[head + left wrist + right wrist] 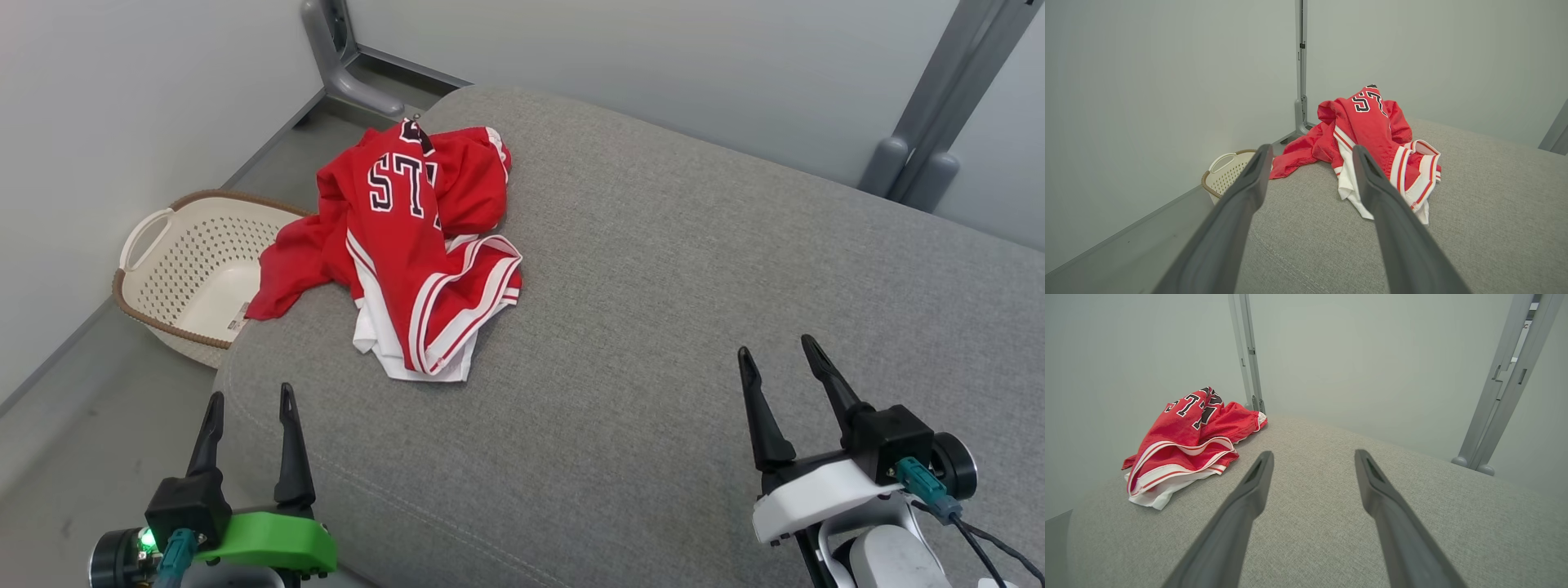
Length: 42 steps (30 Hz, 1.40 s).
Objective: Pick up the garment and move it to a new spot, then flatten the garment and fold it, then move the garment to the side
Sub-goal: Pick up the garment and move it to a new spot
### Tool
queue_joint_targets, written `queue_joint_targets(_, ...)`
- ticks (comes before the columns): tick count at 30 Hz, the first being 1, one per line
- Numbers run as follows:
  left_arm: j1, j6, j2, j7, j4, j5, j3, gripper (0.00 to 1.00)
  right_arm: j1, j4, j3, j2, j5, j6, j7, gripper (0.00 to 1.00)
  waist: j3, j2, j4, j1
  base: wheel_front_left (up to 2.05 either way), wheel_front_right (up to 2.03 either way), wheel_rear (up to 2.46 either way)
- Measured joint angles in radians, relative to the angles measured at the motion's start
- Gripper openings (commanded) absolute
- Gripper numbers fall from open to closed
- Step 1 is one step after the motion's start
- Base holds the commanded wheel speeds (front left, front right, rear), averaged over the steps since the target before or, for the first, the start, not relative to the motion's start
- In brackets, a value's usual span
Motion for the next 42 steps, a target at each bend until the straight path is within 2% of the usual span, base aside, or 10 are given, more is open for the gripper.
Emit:
queue_joint_targets(6,-0.004,-0.002,-0.001,0.000,0.015,-0.006,0.002,1.00,0.001,0.000,0.002,0.000,0.004,0.000,0.000,1.00,-0.004,0.0000,-0.004,0.0000,0.00,0.00,0.00)
queue_joint_targets(10,-0.048,-0.032,-0.003,0.010,0.074,-0.044,-0.007,1.00,0.007,-0.004,-0.013,0.000,0.002,0.000,0.000,1.00,0.001,0.0000,-0.007,0.0000,0.00,0.00,0.00)
queue_joint_targets(18,-0.350,-0.108,-0.001,0.152,0.284,-0.123,-0.019,1.00,0.004,-0.047,-0.036,0.000,-0.057,0.000,0.032,1.00,0.049,0.0000,-0.005,0.0000,0.00,0.00,0.00)
queue_joint_targets(23,-0.546,-0.129,0.006,0.220,0.440,-0.196,0.012,1.00,-0.019,-0.105,-0.020,0.001,-0.095,0.000,0.074,1.00,0.101,0.0000,-0.022,0.0000,0.00,0.00,0.00)
queue_joint_targets(28,-0.709,-0.144,0.026,0.292,0.583,-0.272,0.053,1.00,-0.047,-0.164,-0.005,0.001,-0.132,0.000,0.113,1.00,0.172,0.0000,-0.065,0.0000,0.00,0.00,0.00)
queue_joint_targets(33,-0.808,-0.147,0.081,0.340,0.686,-0.323,0.100,1.00,-0.066,-0.209,0.008,0.001,-0.146,0.000,0.130,1.00,0.235,0.0000,-0.130,0.0000,0.00,0.00,0.00)
queue_joint_targets(42,-0.873,-0.105,0.152,0.398,0.829,-0.353,0.133,1.00,-0.070,-0.234,0.009,0.000,-0.150,0.000,0.133,1.00,0.329,0.0000,-0.256,0.0001,0.00,0.00,0.00)
